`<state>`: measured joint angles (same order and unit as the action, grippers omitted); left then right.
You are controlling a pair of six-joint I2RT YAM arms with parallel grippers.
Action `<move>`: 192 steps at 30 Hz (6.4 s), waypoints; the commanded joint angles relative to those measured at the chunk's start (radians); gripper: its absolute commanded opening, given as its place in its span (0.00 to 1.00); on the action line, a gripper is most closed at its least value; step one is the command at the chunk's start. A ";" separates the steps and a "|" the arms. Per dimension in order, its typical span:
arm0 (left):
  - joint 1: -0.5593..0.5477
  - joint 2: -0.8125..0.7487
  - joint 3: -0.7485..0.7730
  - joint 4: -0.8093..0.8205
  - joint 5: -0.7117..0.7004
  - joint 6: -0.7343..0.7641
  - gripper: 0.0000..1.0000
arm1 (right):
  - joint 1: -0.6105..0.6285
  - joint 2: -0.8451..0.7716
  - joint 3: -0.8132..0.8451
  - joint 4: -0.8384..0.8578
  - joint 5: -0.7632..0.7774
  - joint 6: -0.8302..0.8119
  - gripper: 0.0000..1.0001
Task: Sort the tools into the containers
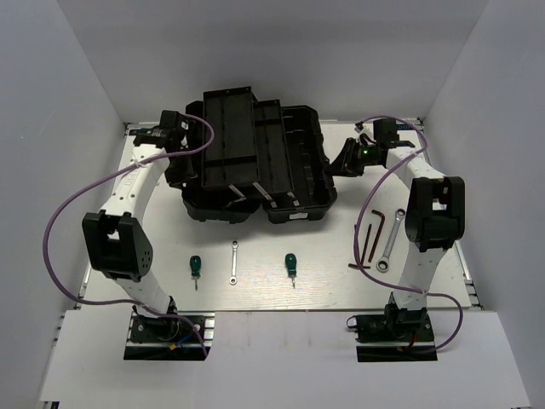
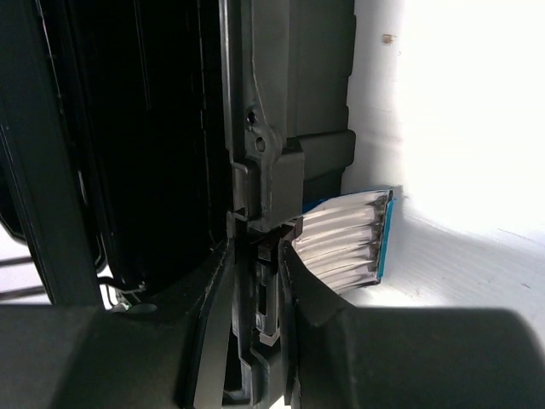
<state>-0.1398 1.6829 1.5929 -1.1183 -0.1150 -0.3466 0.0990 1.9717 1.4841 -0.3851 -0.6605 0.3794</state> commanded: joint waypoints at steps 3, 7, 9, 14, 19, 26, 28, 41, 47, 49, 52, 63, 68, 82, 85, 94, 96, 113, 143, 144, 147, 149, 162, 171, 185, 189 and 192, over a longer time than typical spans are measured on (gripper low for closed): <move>-0.004 0.086 0.084 0.089 -0.048 -0.045 0.09 | 0.015 0.003 -0.028 -0.164 -0.001 -0.082 0.00; -0.004 0.109 0.102 0.098 -0.048 -0.045 0.09 | 0.015 -0.008 -0.044 -0.176 0.001 -0.092 0.00; -0.004 0.119 0.102 0.098 -0.048 -0.045 0.09 | 0.015 -0.010 -0.042 -0.181 0.002 -0.094 0.00; -0.004 0.120 0.122 0.098 -0.057 -0.045 0.30 | 0.015 -0.014 -0.028 -0.196 0.007 -0.108 0.19; 0.016 0.074 0.179 0.063 -0.107 -0.045 0.72 | -0.005 -0.045 -0.007 -0.218 0.039 -0.135 0.57; 0.006 -0.018 0.246 0.035 -0.129 -0.034 0.80 | -0.044 -0.103 0.016 -0.268 0.048 -0.201 0.75; -0.003 -0.072 0.259 0.035 -0.138 -0.025 0.80 | -0.059 -0.143 0.015 -0.296 0.055 -0.223 0.75; -0.003 -0.540 -0.244 -0.012 0.173 -0.066 0.09 | 0.025 -0.500 -0.204 -0.481 -0.132 -0.736 0.46; -0.030 -0.657 -0.462 -0.034 0.267 -0.118 0.24 | 0.223 -0.597 -0.373 -0.416 -0.091 -0.732 0.40; -0.043 -0.657 -0.516 -0.034 0.267 -0.129 0.29 | 0.330 -0.606 -0.416 -0.352 -0.028 -0.651 0.42; -0.067 -0.675 -0.571 -0.034 0.245 -0.163 0.46 | 0.453 -0.593 -0.449 -0.282 0.051 -0.562 0.54; -0.158 -0.672 -0.798 0.077 0.114 -0.256 0.60 | 0.642 -0.501 -0.439 -0.164 0.196 -0.335 0.72; -0.205 -0.638 -0.830 0.132 0.014 -0.308 0.61 | 0.642 -0.511 -0.462 -0.163 0.231 -0.336 0.72; -0.277 -0.450 -0.905 0.271 -0.107 -0.382 0.63 | 0.627 -0.531 -0.495 -0.164 0.242 -0.344 0.72; -0.277 -0.459 -0.948 0.302 -0.107 -0.411 0.63 | 0.619 -0.539 -0.507 -0.167 0.243 -0.338 0.72; -0.277 -0.479 -1.021 0.374 -0.126 -0.443 0.58 | 0.593 -0.553 -0.522 -0.169 0.231 -0.338 0.72; -0.277 -0.470 -1.033 0.385 -0.126 -0.443 0.55 | 0.591 -0.551 -0.519 -0.170 0.228 -0.344 0.72; -0.296 -0.685 -0.859 0.282 -0.095 -0.408 0.00 | 0.611 -0.510 -0.548 -0.169 0.219 -0.320 0.76; -0.305 0.053 0.358 0.505 -0.127 -0.061 0.00 | 0.772 -0.343 -0.527 -0.070 0.492 -0.154 0.76; -0.305 0.119 0.416 0.494 -0.138 -0.052 0.00 | 0.771 -0.336 -0.519 -0.069 0.493 -0.154 0.76; -0.305 0.213 0.537 0.430 -0.156 -0.040 0.00 | 0.774 -0.326 -0.506 -0.070 0.499 -0.151 0.76; -0.305 0.271 0.570 0.399 -0.186 -0.040 0.00 | 0.777 -0.326 -0.502 -0.070 0.504 -0.151 0.76; -0.305 0.320 0.541 0.356 -0.207 -0.029 0.45 | 0.778 -0.304 -0.481 -0.074 0.529 -0.140 0.76; -0.305 0.274 0.573 0.345 -0.207 -0.002 0.75 | 0.808 -0.254 -0.430 -0.080 0.518 -0.125 0.65; -0.345 -0.257 0.104 0.293 -0.239 -0.020 0.74 | 0.849 -0.264 -0.464 -0.147 0.743 -0.177 0.26; -0.363 -0.411 -0.087 0.233 -0.100 -0.008 0.70 | 0.831 -0.280 -0.432 -0.193 0.609 -0.204 0.00; -0.383 -0.489 -0.202 0.193 0.069 0.008 0.69 | 0.826 -0.327 -0.371 -0.273 0.474 -0.278 0.00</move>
<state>-0.5003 1.2179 1.4998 -0.8574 -0.2230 -0.3546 0.9325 1.7130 1.0492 -0.5453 -0.0673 0.1734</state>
